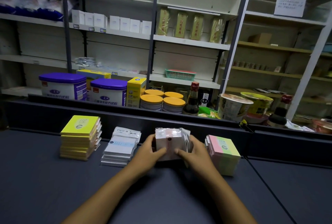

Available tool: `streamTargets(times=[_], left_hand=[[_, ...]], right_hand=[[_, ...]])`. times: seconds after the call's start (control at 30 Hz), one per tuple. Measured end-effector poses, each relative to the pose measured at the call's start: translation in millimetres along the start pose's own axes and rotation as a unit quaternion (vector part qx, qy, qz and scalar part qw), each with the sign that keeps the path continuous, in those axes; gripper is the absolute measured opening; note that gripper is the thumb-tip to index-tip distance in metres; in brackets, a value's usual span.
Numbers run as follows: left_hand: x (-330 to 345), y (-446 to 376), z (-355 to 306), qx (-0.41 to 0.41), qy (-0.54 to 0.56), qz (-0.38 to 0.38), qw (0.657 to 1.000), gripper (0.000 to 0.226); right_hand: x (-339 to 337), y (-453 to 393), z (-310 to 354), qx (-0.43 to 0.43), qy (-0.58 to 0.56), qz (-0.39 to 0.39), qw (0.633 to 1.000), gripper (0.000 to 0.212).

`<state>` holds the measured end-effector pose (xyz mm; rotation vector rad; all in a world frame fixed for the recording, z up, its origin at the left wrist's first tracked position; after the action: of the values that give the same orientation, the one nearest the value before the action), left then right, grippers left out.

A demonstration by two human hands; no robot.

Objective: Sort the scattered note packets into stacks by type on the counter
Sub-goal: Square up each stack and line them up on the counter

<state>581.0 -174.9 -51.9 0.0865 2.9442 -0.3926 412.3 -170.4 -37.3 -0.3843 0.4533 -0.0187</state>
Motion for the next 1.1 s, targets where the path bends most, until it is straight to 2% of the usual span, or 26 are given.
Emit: streamTargets(times=[0.07, 0.17, 0.27, 0.33, 0.4, 0.47, 0.57, 0.7, 0.8, 0.97, 1.03, 1.1], left_hand=[[-8, -1, -1, -0.013, 0.092, -0.029, 0.995, 0.033], [-9, -1, -1, -0.019, 0.197, -0.046, 0.979, 0.034], [-6, -2, 4, -0.027, 0.26, -0.054, 0.964, 0.033], [-4, -4, 8, -0.038, 0.29, -0.041, 0.955, 0.039], [0, -6, 8, -0.039, 0.299, -0.003, 0.954, 0.053], [2, -7, 4, -0.029, 0.271, 0.024, 0.962, 0.054], [-7, -8, 3, -0.022, 0.191, 0.0, 0.981, 0.053], [-8, -2, -1, 0.011, 0.001, 0.012, 1.0, 0.054], [-1, 3, 9, -0.015, -0.107, 0.034, 0.994, 0.055], [0, 4, 16, -0.036, -0.099, 0.045, 0.993, 0.057], [-5, 1, 15, -0.028, -0.081, 0.021, 0.996, 0.055], [-8, 0, 16, -0.023, -0.11, 0.0, 0.994, 0.055]], right_hand=[[-8, -3, 3, 0.002, -0.048, -0.021, 0.999, 0.038], [-13, -7, 0, 0.029, -0.146, -0.052, 0.988, 0.059], [13, -6, -10, 0.089, -0.298, -0.012, 0.95, 0.074], [26, -4, -10, 0.09, -0.303, 0.021, 0.948, 0.071], [22, -4, -3, 0.065, -0.26, 0.024, 0.963, 0.064], [11, -5, 1, 0.038, -0.217, 0.019, 0.975, 0.058], [-1, -5, 6, 0.011, -0.146, 0.015, 0.989, 0.053], [3, -1, 2, 0.003, -0.042, 0.032, 0.999, 0.057], [10, 3, -6, 0.018, 0.026, 0.054, 0.998, 0.056], [11, 5, -8, 0.016, 0.048, 0.069, 0.996, 0.055], [8, 3, -7, 0.009, 0.039, 0.057, 0.998, 0.055], [8, 2, -7, 0.01, 0.045, 0.049, 0.998, 0.055]])
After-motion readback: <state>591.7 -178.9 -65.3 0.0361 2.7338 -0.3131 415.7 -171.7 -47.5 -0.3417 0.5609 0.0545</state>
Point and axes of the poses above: each hand's wrist, its own y-axis away from the middle knuckle, its own x-axis out of the palm, z = x × y, the point moved 9 cm from there along -y, towards the middle knuckle, and after that the axes turned 6 degrees about y, right-handed, at the moved point
